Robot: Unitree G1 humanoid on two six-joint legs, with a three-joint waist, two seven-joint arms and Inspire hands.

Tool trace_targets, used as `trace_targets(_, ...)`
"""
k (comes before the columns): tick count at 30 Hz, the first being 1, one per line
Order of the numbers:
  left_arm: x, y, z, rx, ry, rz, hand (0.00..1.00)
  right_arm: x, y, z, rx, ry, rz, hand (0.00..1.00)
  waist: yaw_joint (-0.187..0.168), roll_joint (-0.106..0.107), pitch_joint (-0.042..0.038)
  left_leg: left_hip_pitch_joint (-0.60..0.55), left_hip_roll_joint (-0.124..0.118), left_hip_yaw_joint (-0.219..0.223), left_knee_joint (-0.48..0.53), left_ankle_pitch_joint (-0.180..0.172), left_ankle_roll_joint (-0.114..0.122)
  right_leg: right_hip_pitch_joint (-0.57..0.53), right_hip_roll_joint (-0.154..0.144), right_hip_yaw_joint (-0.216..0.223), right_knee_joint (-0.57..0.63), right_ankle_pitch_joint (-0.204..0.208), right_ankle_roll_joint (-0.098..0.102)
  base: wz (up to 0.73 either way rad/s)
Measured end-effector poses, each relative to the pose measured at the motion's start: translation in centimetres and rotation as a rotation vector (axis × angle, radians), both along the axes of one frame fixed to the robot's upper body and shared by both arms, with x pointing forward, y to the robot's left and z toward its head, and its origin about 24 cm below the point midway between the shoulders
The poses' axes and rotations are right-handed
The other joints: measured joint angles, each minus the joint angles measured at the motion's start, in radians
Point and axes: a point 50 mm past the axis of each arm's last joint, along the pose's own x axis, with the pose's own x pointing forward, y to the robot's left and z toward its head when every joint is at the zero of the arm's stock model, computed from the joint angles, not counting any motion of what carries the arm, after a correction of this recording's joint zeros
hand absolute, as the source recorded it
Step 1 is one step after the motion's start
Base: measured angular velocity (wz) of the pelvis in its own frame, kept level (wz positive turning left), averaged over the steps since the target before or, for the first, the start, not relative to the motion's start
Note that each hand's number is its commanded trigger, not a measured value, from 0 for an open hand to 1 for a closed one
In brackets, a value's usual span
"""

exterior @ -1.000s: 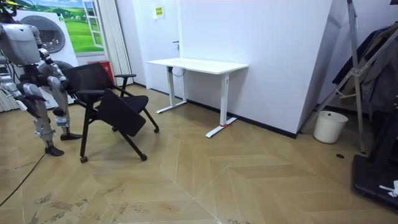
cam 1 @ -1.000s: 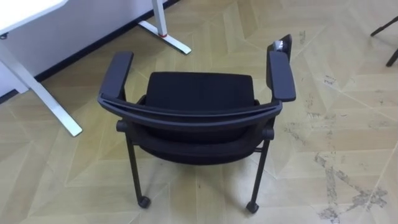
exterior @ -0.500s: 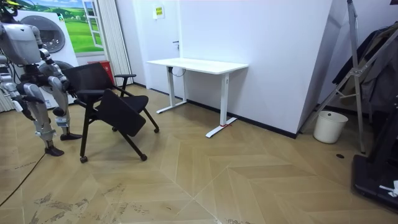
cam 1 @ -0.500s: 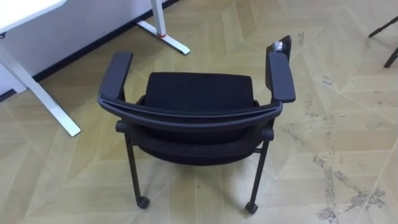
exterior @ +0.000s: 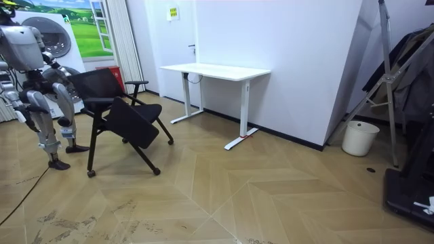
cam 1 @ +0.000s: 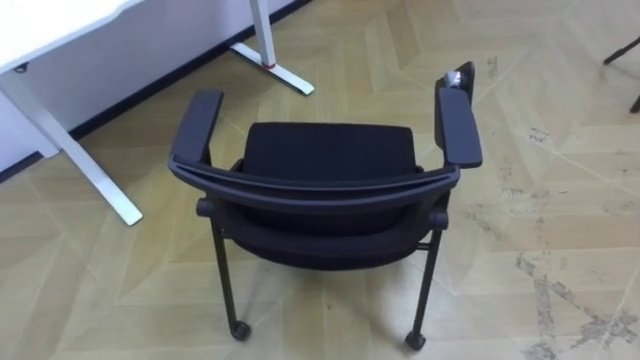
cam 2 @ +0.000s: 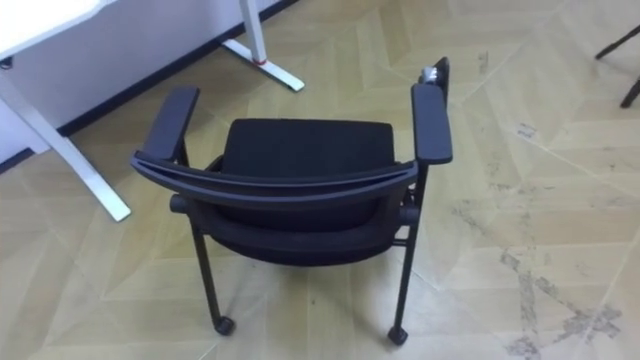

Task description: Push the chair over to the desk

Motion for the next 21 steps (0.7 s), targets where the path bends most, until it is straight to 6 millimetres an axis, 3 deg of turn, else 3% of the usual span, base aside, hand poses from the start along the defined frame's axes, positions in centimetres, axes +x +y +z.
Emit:
trace_targets(2,0.4,1.2,0.5,0.049,-0.024,0.041,0.0,-0.1,-0.2,0.1,-0.005,-0.004,-0.016,0.0,0.002,0.007,-0.0035,0.002,0.0,0.0,0.0,0.0,0.0,0.001,0.001,0.004,0.0,0.0,0.0,-0.02)
trace_targets(6,3.2,3.5,2.9,0.189,-0.165,0.048,0.0,0.2,-1.1,0.3,-0.028,-0.017,-0.043,0.0,-0.002,0.021,0.0006,0.004,0.0,-0.001,0.0,0.0,0.0,0.003,0.001,0.004,0.002,0.0,0.0,0.01)
trace_targets(12,7.8,4.9,6.2,0.359,-0.317,-0.055,0.0,0.5,-1.3,0.4,-0.038,-0.015,-0.014,0.0,-0.02,0.035,-0.0007,0.005,0.001,0.0,0.001,-0.001,0.001,-0.002,0.002,0.005,0.002,-0.001,0.0,0.01)
trace_targets(17,12.1,4.8,10.4,0.489,-0.519,-0.134,0.0,0.9,-1.4,0.4,-0.045,-0.02,-0.004,0.0,-0.025,0.038,-0.0022,-0.005,0.0,0.001,-0.001,-0.001,0.001,-0.015,0.001,0.013,0.005,0.001,0.0,-0.04)
trace_targets(21,14.4,3.0,13.3,0.561,-0.645,-0.264,0.0,1.1,-1.2,0.4,-0.042,-0.016,0.022,0.0,-0.031,0.037,-0.0027,-0.008,0.0,0.0,-0.001,-0.001,0.001,-0.013,0.002,0.014,0.005,0.001,-0.001,0.0)
